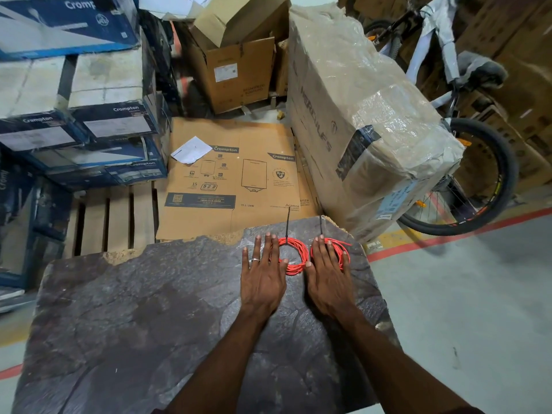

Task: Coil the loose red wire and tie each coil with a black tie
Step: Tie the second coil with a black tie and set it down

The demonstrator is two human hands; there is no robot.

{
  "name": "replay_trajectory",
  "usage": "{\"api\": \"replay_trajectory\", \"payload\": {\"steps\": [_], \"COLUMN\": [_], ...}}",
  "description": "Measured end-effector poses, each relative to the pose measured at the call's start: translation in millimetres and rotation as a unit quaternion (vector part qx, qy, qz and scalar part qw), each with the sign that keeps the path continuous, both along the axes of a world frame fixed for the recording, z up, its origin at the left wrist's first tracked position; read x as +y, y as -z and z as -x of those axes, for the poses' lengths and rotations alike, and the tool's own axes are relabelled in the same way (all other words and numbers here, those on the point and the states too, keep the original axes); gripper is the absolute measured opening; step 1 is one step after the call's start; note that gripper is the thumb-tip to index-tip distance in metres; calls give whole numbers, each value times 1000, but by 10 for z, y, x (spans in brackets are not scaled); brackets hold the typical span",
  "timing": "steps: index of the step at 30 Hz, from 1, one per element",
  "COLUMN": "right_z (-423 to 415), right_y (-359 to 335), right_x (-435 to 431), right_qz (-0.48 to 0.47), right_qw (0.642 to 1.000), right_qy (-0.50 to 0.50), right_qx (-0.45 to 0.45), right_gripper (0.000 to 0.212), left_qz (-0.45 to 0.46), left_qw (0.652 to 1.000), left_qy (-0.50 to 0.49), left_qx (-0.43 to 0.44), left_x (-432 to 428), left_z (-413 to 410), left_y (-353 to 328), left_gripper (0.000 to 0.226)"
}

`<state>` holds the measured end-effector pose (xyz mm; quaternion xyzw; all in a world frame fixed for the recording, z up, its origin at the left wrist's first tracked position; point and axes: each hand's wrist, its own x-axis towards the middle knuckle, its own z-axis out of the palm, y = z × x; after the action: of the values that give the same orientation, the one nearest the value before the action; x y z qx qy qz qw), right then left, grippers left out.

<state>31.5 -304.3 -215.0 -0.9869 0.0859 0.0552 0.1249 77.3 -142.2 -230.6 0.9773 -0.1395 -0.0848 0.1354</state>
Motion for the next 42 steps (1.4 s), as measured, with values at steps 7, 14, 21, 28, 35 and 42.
{"api": "replay_trajectory", "payload": {"steps": [7, 14, 21, 28, 35, 42], "right_z": [15, 29, 46, 35, 25, -17], "right_y": [8, 0, 34, -19, -112, -289], "right_x": [-15, 1, 3, -11, -12, 66], "right_qz": [-4, -7, 3, 9, 2, 7], "right_qw": [1000, 1000, 1000, 1000, 1000, 999], "right_qy": [-4, -5, -11, -17, -25, -37], "right_qx": [1, 11, 4, 4, -3, -17], "right_gripper": [63, 63, 68, 63, 64, 66], "left_qz": [8, 0, -5, -3, -5, -9], "left_qw": [1000, 1000, 1000, 1000, 1000, 1000], "left_qy": [-27, -19, -12, 0, 6, 7], "left_qx": [4, 5, 1, 11, 14, 2], "left_x": [-81, -66, -42, -23, 34, 234], "left_z": [44, 46, 50, 47, 21, 14], "left_y": [31, 28, 20, -29, -168, -437], "left_gripper": [62, 63, 63, 67, 63, 63]}}
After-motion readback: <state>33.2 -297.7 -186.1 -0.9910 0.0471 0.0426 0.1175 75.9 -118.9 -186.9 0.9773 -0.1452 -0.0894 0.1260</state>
